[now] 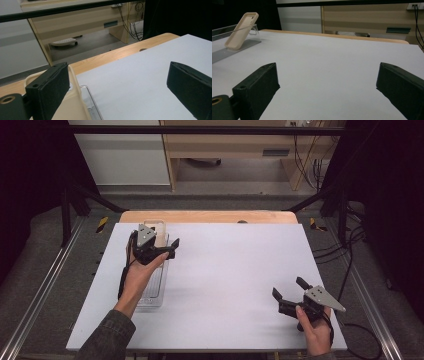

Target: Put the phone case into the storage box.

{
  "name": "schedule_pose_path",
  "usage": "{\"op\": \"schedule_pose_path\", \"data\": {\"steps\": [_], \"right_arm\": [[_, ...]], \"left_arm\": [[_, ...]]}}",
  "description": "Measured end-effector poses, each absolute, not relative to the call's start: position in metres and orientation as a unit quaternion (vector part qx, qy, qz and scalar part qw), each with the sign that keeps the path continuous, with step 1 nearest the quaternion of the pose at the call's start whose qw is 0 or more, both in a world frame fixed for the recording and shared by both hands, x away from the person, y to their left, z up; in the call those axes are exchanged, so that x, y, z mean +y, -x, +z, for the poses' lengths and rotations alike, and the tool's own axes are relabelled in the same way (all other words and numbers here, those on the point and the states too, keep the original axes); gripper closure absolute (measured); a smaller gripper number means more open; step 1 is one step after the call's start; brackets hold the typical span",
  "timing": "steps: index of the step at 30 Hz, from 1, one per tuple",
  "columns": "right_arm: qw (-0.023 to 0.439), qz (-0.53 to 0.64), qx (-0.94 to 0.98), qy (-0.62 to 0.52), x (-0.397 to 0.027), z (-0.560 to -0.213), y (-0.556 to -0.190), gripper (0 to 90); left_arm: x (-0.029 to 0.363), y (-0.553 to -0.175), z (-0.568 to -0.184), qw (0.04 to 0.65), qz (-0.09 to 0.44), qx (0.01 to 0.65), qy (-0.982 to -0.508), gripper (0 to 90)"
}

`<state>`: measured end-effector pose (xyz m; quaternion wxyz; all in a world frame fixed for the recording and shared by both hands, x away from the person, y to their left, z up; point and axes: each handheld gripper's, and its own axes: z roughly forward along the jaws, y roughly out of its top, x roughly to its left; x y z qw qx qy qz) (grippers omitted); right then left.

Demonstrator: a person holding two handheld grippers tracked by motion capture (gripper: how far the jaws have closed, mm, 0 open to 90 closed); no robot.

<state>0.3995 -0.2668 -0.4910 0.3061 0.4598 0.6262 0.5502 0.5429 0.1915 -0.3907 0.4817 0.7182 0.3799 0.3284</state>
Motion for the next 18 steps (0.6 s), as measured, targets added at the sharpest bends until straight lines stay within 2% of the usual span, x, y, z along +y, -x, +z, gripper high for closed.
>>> {"op": "schedule_pose_path", "data": {"steps": [18], "right_arm": [[0.302, 0.551, 0.626, -0.462, -0.267, -0.491, -0.400, 4.2]], "left_arm": [[0.173, -0.532, -0.387, 0.513, 0.306, 0.369, -0.712, 4.1]]}}
